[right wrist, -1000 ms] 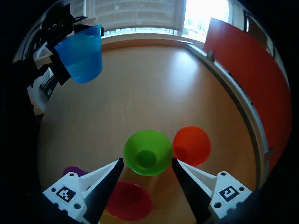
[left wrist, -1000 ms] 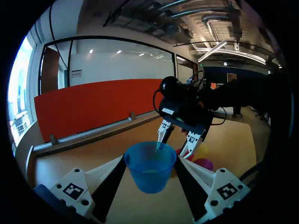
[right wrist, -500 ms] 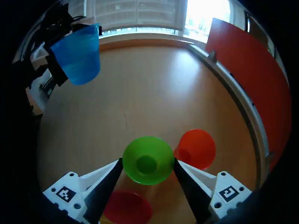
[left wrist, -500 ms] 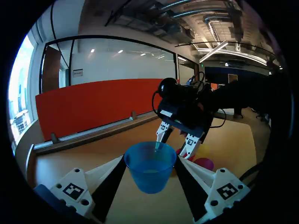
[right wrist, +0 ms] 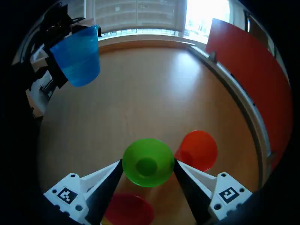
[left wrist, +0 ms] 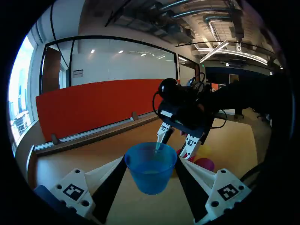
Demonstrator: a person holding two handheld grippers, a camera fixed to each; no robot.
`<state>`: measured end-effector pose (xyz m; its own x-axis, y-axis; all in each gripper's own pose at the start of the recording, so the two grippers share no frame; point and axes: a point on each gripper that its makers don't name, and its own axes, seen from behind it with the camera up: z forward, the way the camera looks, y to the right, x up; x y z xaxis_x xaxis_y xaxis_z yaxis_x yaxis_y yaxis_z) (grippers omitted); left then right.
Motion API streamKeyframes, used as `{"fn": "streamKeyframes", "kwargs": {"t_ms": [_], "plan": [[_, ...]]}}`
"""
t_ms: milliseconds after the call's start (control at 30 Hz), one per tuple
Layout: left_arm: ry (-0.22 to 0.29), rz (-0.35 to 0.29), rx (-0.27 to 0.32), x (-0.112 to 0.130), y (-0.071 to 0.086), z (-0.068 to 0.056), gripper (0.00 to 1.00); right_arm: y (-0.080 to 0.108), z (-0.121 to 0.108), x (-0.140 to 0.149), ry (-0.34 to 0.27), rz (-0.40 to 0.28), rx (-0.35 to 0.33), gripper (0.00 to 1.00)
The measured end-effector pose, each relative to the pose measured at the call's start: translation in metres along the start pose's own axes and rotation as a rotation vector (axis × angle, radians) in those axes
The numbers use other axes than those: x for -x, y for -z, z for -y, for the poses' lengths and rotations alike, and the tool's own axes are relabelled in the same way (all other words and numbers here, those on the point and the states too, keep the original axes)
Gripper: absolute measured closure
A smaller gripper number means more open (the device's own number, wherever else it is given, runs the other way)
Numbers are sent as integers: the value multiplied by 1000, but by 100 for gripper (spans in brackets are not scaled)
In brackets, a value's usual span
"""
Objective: Pour water
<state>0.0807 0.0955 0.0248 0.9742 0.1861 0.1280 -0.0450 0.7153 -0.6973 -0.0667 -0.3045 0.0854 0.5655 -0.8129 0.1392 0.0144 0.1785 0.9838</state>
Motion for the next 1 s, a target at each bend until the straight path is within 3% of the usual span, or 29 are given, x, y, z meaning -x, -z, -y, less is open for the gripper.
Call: {"fn": "streamKeyframes", "kwargs": {"t_ms": [667,1000], "plan": [[-1,1,1,1,0,-1,13,1,-2,0,-11,-1,15,6],[0,1,-5,-1,-1,-2,13,18,-7,-15,-39,-80,57,6]]}}
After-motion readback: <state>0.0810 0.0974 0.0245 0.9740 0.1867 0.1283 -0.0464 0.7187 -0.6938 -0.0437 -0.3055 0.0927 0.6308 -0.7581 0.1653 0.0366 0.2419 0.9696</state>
